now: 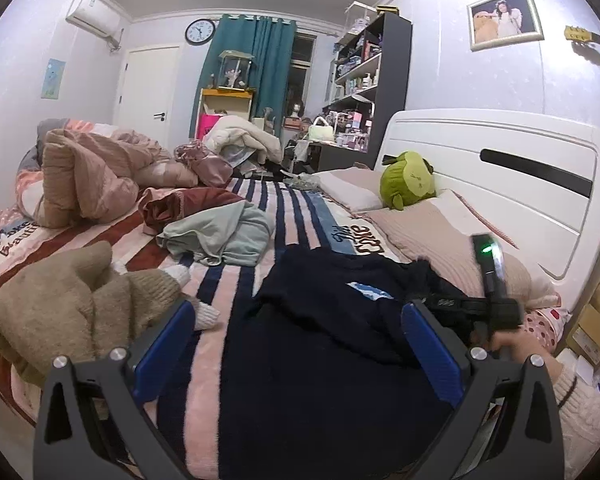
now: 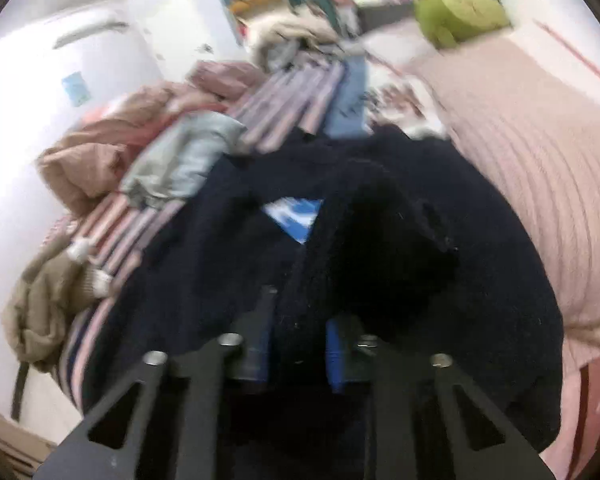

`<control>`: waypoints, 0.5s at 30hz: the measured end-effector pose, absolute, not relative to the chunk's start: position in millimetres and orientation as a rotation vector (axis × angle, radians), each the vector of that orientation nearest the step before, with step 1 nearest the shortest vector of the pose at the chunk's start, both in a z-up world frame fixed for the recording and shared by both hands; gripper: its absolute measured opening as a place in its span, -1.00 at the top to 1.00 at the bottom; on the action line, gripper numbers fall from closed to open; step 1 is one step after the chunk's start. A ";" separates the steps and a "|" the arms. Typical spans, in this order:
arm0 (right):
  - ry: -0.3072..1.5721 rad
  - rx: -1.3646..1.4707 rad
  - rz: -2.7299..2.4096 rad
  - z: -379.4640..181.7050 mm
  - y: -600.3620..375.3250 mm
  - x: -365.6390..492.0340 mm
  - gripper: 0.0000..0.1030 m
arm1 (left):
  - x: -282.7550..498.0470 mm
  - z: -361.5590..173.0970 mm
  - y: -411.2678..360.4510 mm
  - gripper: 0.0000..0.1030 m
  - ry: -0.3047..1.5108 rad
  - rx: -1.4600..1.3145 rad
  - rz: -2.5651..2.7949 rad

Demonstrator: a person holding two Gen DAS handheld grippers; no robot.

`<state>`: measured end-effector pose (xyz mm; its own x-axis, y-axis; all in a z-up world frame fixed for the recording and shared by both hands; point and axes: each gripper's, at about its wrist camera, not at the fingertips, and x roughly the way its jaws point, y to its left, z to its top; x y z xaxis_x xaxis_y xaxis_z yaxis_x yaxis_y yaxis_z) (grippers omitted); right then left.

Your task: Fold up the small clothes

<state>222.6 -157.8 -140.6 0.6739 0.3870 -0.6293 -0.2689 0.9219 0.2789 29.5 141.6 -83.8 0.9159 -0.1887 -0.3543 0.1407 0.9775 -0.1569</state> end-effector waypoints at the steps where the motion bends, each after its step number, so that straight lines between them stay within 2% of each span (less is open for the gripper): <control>1: 0.706 0.133 0.412 -131.7 -148.1 215.0 0.85 | 30.1 -84.2 143.9 -0.98 0.379 -0.131 -0.166; 5: 0.630 0.006 0.711 -112.7 -95.0 173.7 0.86 | 31.9 -86.3 159.5 -0.98 0.377 -0.159 -0.142; 9: 0.805 -0.115 0.891 -155.1 -39.5 150.1 0.77 | 32.7 -92.3 168.4 -0.98 0.384 -0.178 -0.130; 11: 0.912 -0.153 0.922 -188.2 -20.9 145.9 0.65 | 33.5 -97.3 168.3 -0.98 0.399 -0.177 -0.126; 12: 0.931 -0.165 0.914 -198.2 -17.3 145.1 0.52 | 33.3 -99.4 167.7 -0.98 0.406 -0.173 -0.126; 14: 0.893 -0.118 0.925 -198.2 -21.8 143.6 0.46 | 33.8 -104.0 165.0 -0.98 0.422 -0.160 -0.128; 15: 0.907 -0.080 0.941 -195.6 -25.3 146.1 0.28 | 34.7 -105.6 164.4 -0.98 0.428 -0.156 -0.130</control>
